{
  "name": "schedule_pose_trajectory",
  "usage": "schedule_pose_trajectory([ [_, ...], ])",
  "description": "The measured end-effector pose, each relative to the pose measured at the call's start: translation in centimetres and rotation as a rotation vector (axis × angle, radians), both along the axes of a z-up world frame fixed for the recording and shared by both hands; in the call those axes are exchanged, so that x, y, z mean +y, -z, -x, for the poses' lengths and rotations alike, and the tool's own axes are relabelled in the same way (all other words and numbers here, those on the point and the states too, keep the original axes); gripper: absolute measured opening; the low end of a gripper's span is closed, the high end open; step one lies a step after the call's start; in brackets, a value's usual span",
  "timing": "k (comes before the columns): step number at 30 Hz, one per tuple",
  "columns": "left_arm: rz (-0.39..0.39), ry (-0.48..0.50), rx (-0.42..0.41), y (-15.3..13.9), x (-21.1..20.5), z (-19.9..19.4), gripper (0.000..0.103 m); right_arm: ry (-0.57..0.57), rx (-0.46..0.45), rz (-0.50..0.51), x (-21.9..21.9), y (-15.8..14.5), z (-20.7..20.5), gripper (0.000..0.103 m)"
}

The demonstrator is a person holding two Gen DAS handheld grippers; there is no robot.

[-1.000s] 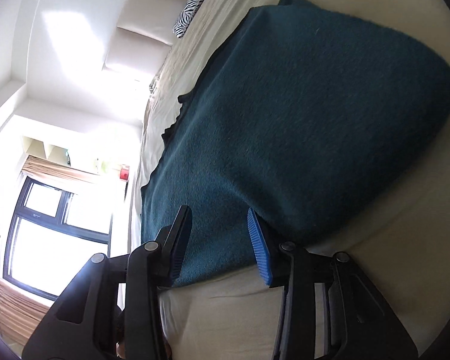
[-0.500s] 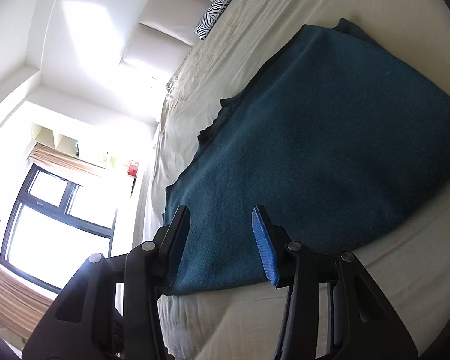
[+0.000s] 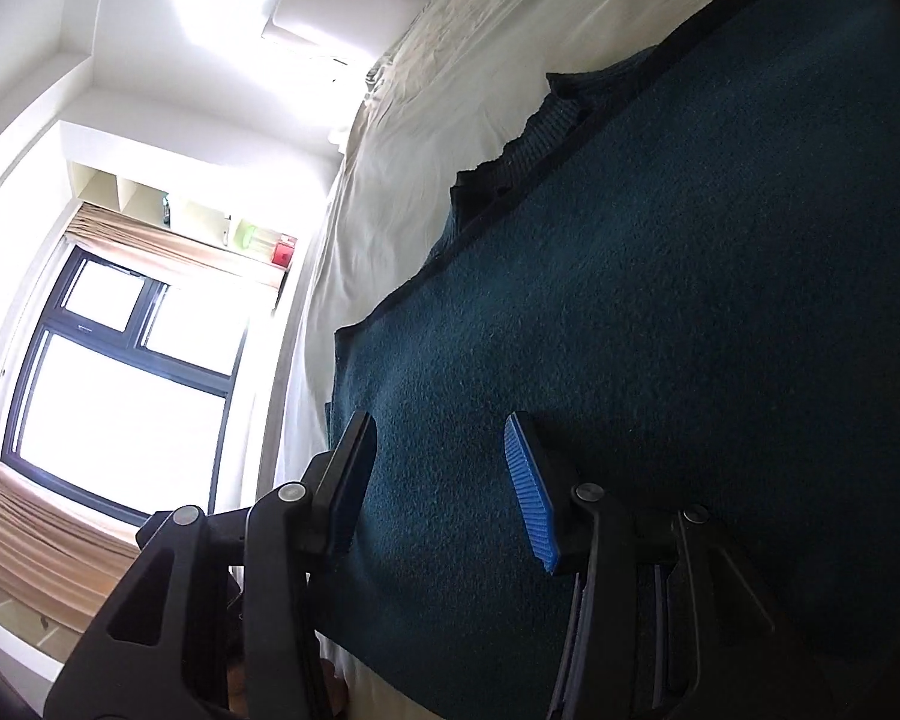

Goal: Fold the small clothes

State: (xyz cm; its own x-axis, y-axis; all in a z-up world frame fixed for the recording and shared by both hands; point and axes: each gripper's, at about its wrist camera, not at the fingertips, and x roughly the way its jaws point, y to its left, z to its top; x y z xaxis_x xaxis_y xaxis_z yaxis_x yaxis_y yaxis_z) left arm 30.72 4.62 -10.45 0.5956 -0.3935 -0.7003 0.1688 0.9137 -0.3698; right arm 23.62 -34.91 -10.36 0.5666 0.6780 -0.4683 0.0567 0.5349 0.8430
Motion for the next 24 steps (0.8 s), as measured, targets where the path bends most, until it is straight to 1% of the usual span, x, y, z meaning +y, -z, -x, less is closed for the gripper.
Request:
schedule_pose_trajectory([
  [3,0.04,-0.019,-0.012,-0.5,1.3,0.9,0.033,0.07,-0.014,-0.018,-4.5,0.0,1.9,0.043],
  [4,0.025,-0.046,-0.019,-0.9,1.8,1.4,0.04,0.098,-0.015,-0.02,-5.5,-0.1,2.5,0.043],
  [5,0.013,-0.072,-0.031,-1.3,2.2,1.9,0.044,0.125,-0.015,-0.019,-6.5,-0.3,3.1,0.043],
  [7,0.057,-0.095,-0.044,-2.0,3.5,2.6,0.05,0.17,-0.015,-0.003,-8.0,-0.9,4.4,0.044],
  [8,0.08,-0.101,-0.032,-2.1,4.0,2.8,0.052,0.184,-0.02,0.005,-8.6,-1.3,5.4,0.045],
  [9,0.099,-0.102,-0.01,-2.0,4.3,2.6,0.056,0.19,-0.025,0.009,-8.9,-1.7,6.0,0.049],
  [10,0.111,-0.095,0.021,-1.7,4.4,2.4,0.057,0.189,-0.028,0.009,-9.0,-2.0,6.6,0.051],
  [12,0.132,-0.07,0.079,-0.8,4.3,1.9,0.057,0.165,-0.028,0.01,-8.4,-2.3,7.2,0.052],
  [15,0.228,-0.039,0.169,0.7,4.1,1.4,0.058,0.108,-0.026,-0.001,-7.2,-2.9,8.2,0.052],
  [18,0.325,-0.06,0.218,1.4,4.9,1.1,0.058,0.046,-0.023,-0.006,-4.2,-3.1,7.7,0.052],
  [24,0.483,-0.023,0.331,2.7,6.5,0.2,0.058,-0.04,-0.015,-0.036,-0.3,-3.3,6.9,0.052],
])
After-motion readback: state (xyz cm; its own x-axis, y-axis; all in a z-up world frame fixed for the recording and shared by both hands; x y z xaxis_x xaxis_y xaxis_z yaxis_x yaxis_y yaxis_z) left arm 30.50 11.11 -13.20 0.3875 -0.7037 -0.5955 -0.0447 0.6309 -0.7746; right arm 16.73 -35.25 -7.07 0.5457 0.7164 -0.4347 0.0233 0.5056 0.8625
